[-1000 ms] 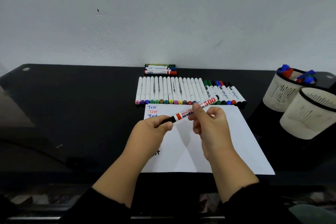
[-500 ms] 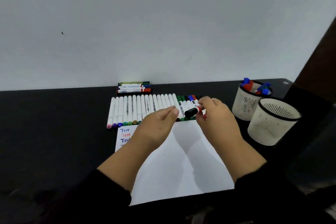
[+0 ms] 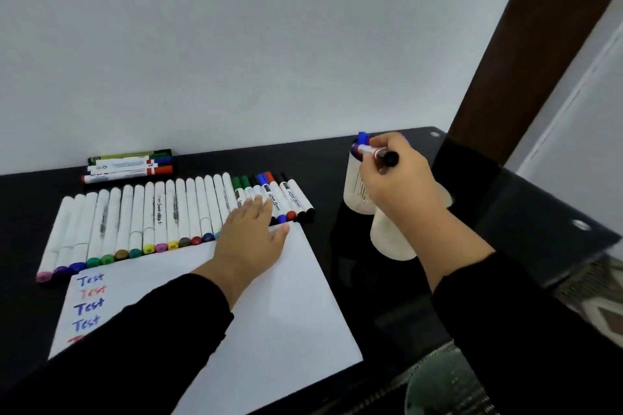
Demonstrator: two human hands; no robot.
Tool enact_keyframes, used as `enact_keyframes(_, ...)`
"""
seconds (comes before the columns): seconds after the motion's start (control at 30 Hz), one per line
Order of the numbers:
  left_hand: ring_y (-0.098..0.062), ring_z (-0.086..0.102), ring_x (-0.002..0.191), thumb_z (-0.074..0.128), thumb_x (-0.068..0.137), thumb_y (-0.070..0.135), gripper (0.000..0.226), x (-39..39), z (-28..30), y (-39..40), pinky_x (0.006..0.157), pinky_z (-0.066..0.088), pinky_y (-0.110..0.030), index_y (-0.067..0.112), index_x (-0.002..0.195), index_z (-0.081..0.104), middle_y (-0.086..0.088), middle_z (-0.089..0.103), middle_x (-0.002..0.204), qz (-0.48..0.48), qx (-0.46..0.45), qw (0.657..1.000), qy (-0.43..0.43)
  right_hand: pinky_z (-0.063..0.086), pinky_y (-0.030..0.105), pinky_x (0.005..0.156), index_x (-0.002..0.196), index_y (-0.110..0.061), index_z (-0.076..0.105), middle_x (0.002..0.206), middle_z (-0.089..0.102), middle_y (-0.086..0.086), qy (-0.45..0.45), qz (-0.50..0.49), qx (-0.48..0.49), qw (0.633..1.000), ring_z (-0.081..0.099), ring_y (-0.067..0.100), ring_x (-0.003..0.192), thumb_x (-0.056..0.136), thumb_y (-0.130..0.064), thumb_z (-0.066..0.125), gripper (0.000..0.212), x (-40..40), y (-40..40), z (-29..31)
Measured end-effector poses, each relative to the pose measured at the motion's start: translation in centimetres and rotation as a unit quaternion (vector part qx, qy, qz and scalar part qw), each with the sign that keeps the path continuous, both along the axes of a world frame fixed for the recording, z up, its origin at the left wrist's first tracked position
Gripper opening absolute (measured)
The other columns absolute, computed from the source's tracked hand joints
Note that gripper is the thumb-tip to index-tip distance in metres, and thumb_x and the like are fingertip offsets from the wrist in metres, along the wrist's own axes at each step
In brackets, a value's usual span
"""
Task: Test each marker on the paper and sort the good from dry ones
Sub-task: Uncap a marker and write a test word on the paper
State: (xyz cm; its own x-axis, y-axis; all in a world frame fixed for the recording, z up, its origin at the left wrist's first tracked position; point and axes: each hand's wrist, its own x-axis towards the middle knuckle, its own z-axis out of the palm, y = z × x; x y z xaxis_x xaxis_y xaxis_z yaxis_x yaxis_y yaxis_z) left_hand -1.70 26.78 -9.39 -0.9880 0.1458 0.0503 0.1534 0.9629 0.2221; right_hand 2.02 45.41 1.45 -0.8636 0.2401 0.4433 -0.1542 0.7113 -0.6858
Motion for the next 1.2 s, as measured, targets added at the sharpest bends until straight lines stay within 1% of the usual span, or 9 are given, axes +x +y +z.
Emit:
enact_keyframes(0.1, -0.018, 0.005, 0.145, 0.025, 0.098, 0.048, 0.062, -0.1, -0.5, 0.2, 0.117, 0.004, -0.034, 0.017, 0.15, 0.011, -0.002, 0.008, 0.157, 0.003, -0.013, 1.0, 0.006, 0.044, 0.022, 0.065, 0.104, -0.015, 0.054, 0.069, 0.049, -0.013, -0.014, -0.011, 0.013, 1.0, 0.052, 0.006, 0.066, 0.095, -0.026, 0.051, 0.015, -0.6, 1.3, 0.7)
enact_keyframes(0.2, -0.017, 0.004, 0.145, 0.026, 0.098, 0.047, 0.062, 0.0, -0.7, 0.1, 0.117, 0.004, -0.034, 0.017, 0.15, 0.011, -0.001, 0.007, 0.158, 0.006, 0.001, 1.0, 0.013, 0.047, 0.03, 0.064, 0.097, -0.009, 0.055, 0.076, 0.053, -0.002, -0.04, -0.026, 0.03, 0.998, 0.056, 0.016, 0.073, 0.094, -0.028, 0.05, 0.02, -1.5, 1.9, 1.0)
enact_keyframes(0.33, -0.016, 0.002, 0.145, 0.025, 0.098, 0.047, 0.062, 0.0, -0.6, 0.1, 0.117, 0.003, -0.032, 0.017, 0.15, 0.009, 0.0, 0.004, 0.158, 0.009, 0.002, 1.0, 0.012, 0.027, 0.026, 0.048, 0.065, -0.018, 0.037, 0.066, 0.045, -0.001, -0.099, -0.051, 0.088, 0.99, 0.042, 0.011, 0.056, 0.094, -0.028, 0.044, 0.031, -3.5, 2.5, 1.5)
enact_keyframes(0.8, -0.015, 0.0, 0.145, 0.023, 0.098, 0.047, 0.062, -0.2, -0.5, 0.3, 0.116, 0.002, -0.03, 0.019, 0.15, 0.005, 0.002, 0.001, 0.158, 0.009, -0.003, 1.0, 0.001, 0.026, 0.026, 0.047, 0.066, -0.015, 0.034, 0.066, 0.041, 0.002, -0.206, -0.032, 0.154, 0.966, 0.039, 0.014, 0.055, 0.094, -0.021, 0.041, 0.029, -7.5, 2.8, 3.3)
enact_keyframes(0.87, -0.015, 0.0, 0.145, 0.023, 0.098, 0.047, 0.062, -0.2, -0.5, 0.2, 0.116, 0.002, -0.03, 0.019, 0.15, 0.005, 0.002, 0.001, 0.158, 0.01, -0.004, 1.0, 0.002, 0.03, 0.027, 0.049, 0.076, -0.012, 0.041, 0.074, 0.048, 0.004, -0.221, -0.022, 0.155, 0.963, 0.046, 0.018, 0.063, 0.092, -0.021, 0.046, 0.019, -7.7, 2.8, 3.0)
enact_keyframes(0.9, -0.014, 0.0, 0.145, 0.023, 0.098, 0.047, 0.062, -0.2, -0.6, 0.2, 0.115, 0.002, -0.03, 0.019, 0.15, 0.006, 0.002, 0.001, 0.158, 0.009, -0.003, 1.0, 0.003, 0.034, 0.028, 0.054, 0.088, -0.01, 0.046, 0.082, 0.052, 0.006, -0.218, -0.016, 0.152, 0.964, 0.05, 0.02, 0.071, 0.091, -0.021, 0.05, 0.012, -7.7, 2.9, 2.8)
enact_keyframes(1.0, -0.015, 0.0, 0.145, 0.023, 0.098, 0.047, 0.061, -0.2, -0.5, 0.2, 0.115, 0.002, -0.03, 0.019, 0.15, 0.006, 0.002, 0.002, 0.158, 0.01, -0.001, 1.0, -0.001, 0.039, 0.031, 0.068, 0.117, -0.01, 0.046, 0.101, 0.054, 0.007, -0.201, -0.003, 0.149, 0.968, 0.051, 0.023, 0.086, 0.089, -0.023, 0.058, 0.033, -7.5, 3.1, 2.5)
enact_keyframes(1.1, -0.015, 0.0, 0.145, 0.024, 0.098, 0.047, 0.061, -0.1, -0.5, 0.2, 0.115, 0.002, -0.03, 0.019, 0.15, 0.007, 0.002, 0.002, 0.158, 0.01, 0.0, 1.0, 0.0, 0.043, 0.031, 0.071, 0.123, -0.011, 0.044, 0.109, 0.057, 0.009, -0.182, 0.007, 0.153, 0.971, 0.052, 0.023, 0.088, 0.089, -0.021, 0.058, 0.038, -7.5, 3.2, 2.3)
enact_keyframes(1.2, -0.015, 0.001, 0.145, 0.024, 0.099, 0.046, 0.061, 0.1, -0.4, 0.3, 0.115, 0.002, -0.03, 0.019, 0.15, 0.007, 0.001, 0.002, 0.158, 0.011, -0.001, 1.0, 0.001, 0.05, 0.035, 0.068, 0.124, -0.014, 0.037, 0.105, 0.061, 0.012, -0.167, 0.028, 0.137, 0.976, 0.06, 0.026, 0.086, 0.089, -0.019, 0.057, 0.041, -7.3, 3.3, 2.1)
